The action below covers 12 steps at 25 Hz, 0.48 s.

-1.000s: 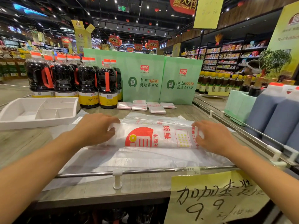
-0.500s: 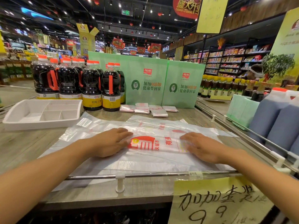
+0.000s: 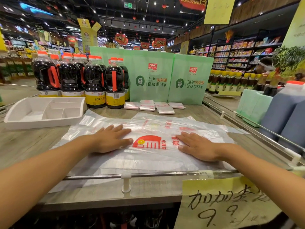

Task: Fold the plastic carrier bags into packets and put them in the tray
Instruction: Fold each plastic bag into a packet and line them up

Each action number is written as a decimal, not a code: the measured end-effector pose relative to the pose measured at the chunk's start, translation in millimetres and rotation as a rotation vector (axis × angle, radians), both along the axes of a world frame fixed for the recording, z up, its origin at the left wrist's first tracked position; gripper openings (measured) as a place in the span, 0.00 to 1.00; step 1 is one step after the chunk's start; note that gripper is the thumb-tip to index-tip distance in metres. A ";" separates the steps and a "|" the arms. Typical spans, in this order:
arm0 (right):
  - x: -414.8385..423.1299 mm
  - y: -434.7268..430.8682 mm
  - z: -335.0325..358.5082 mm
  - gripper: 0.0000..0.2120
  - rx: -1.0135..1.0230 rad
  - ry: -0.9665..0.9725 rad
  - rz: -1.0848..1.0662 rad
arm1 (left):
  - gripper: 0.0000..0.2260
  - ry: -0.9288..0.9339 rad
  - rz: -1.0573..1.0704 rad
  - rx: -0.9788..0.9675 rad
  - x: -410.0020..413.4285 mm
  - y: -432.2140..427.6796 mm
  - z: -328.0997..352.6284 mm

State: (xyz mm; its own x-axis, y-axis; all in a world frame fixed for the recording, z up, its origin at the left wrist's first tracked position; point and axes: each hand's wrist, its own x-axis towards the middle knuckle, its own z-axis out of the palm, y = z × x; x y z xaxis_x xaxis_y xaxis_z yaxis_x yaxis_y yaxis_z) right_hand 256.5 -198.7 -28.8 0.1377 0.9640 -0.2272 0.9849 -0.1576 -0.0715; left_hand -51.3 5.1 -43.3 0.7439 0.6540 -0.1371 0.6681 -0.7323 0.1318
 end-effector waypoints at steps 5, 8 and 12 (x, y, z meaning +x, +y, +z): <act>10.8 -1.4 -2.5 0.34 -0.045 -0.019 -0.048 | 0.56 0.055 0.141 -0.019 -14.8 5.2 1.8; 19.1 -6.4 -2.9 0.36 -0.062 -0.022 -0.080 | 0.59 0.079 0.147 -0.015 -18.5 4.2 4.2; 20.3 -7.3 -1.4 0.40 -0.100 -0.036 -0.088 | 0.58 0.049 0.038 0.053 -19.6 -5.3 5.5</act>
